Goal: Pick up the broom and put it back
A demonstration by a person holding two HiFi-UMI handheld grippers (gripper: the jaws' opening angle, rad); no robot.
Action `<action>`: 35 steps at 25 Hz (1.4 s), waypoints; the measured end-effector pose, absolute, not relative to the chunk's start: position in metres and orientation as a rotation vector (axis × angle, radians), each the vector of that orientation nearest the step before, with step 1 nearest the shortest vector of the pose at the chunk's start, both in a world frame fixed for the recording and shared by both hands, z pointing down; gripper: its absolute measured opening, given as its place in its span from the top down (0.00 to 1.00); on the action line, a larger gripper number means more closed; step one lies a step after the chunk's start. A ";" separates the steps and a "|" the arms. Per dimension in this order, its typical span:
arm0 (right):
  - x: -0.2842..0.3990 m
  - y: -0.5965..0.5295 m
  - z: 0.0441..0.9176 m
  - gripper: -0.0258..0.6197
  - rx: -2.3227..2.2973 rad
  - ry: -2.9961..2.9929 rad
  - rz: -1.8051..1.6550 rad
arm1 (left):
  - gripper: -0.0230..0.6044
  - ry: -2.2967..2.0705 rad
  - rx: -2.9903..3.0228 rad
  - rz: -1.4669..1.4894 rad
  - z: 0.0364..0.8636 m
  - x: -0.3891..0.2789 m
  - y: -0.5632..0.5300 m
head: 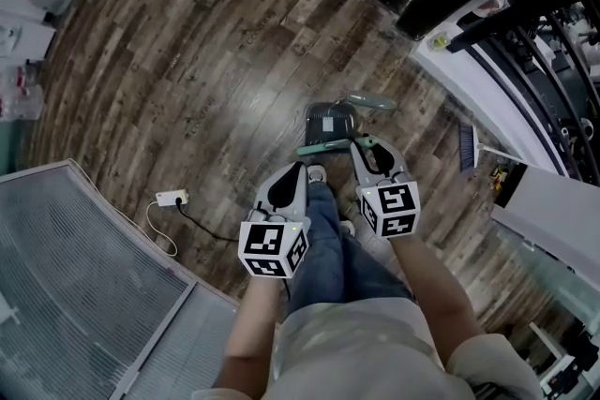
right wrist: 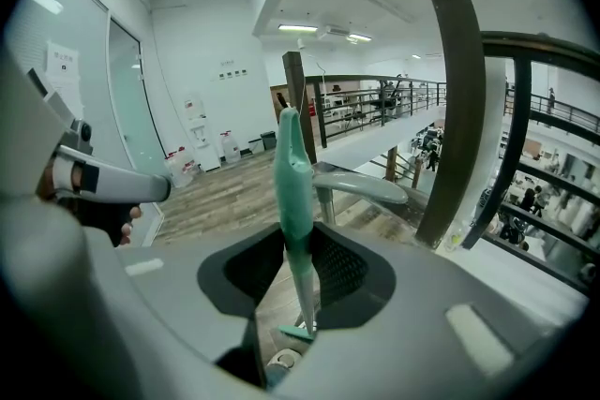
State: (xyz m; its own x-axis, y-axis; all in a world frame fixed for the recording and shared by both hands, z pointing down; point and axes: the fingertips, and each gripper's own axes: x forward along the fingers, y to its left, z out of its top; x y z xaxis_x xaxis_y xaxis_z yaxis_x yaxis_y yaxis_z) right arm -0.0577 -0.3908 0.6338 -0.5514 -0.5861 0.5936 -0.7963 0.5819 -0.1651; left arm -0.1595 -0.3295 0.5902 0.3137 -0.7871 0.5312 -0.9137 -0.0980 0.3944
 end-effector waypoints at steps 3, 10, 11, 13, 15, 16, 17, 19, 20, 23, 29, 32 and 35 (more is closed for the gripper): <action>-0.059 -0.389 0.637 0.80 1.104 -2.328 0.584 | 0.96 -1.509 1.905 0.242 0.592 -0.161 -0.325; -0.057 -0.387 0.651 0.80 1.119 -2.301 0.596 | 0.96 -1.517 1.885 0.238 0.594 -0.165 -0.315; -0.056 -0.388 0.653 0.80 1.127 -2.296 0.605 | 0.96 -1.516 1.883 0.239 0.596 -0.166 -0.314; -0.056 -0.392 0.659 0.80 1.142 -2.287 0.625 | 0.96 -1.513 1.881 0.242 0.598 -0.167 -0.314; -0.055 -0.396 0.662 0.80 1.156 -2.279 0.642 | 0.96 -1.510 1.879 0.245 0.600 -0.167 -0.315; -0.055 -0.398 0.664 0.80 1.160 -2.275 0.648 | 0.96 -1.509 1.878 0.246 0.601 -0.167 -0.316; -0.055 -0.400 0.665 0.80 1.163 -2.273 0.653 | 0.96 -1.508 1.878 0.247 0.601 -0.167 -0.317; -0.054 -0.405 0.668 0.80 1.167 -2.269 0.663 | 0.96 -1.507 1.878 0.250 0.602 -0.167 -0.319; -0.054 -0.407 0.670 0.80 1.169 -2.265 0.668 | 0.96 -1.506 1.877 0.251 0.602 -0.167 -0.320; -0.052 -0.415 0.675 0.80 1.184 -2.257 0.680 | 0.96 -1.504 1.879 0.251 0.603 -0.168 -0.323; -0.050 -0.429 0.682 0.80 1.200 -2.248 0.702 | 0.96 -1.499 1.874 0.260 0.607 -0.167 -0.324; -0.048 -0.435 0.686 0.80 1.206 -2.240 0.707 | 0.96 -1.497 1.871 0.262 0.608 -0.166 -0.327; -0.047 -0.439 0.688 0.80 1.209 -2.240 0.713 | 0.96 -1.497 1.870 0.266 0.609 -0.166 -0.328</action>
State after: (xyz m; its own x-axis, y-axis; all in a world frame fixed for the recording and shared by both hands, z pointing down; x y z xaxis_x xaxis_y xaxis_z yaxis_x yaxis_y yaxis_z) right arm -0.0473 -0.4393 0.6876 -0.4855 -0.5995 0.6363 -0.8569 0.4705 -0.2106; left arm -0.1655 -0.3282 0.6093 0.3062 -0.7669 0.5641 -0.9141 -0.0715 0.3991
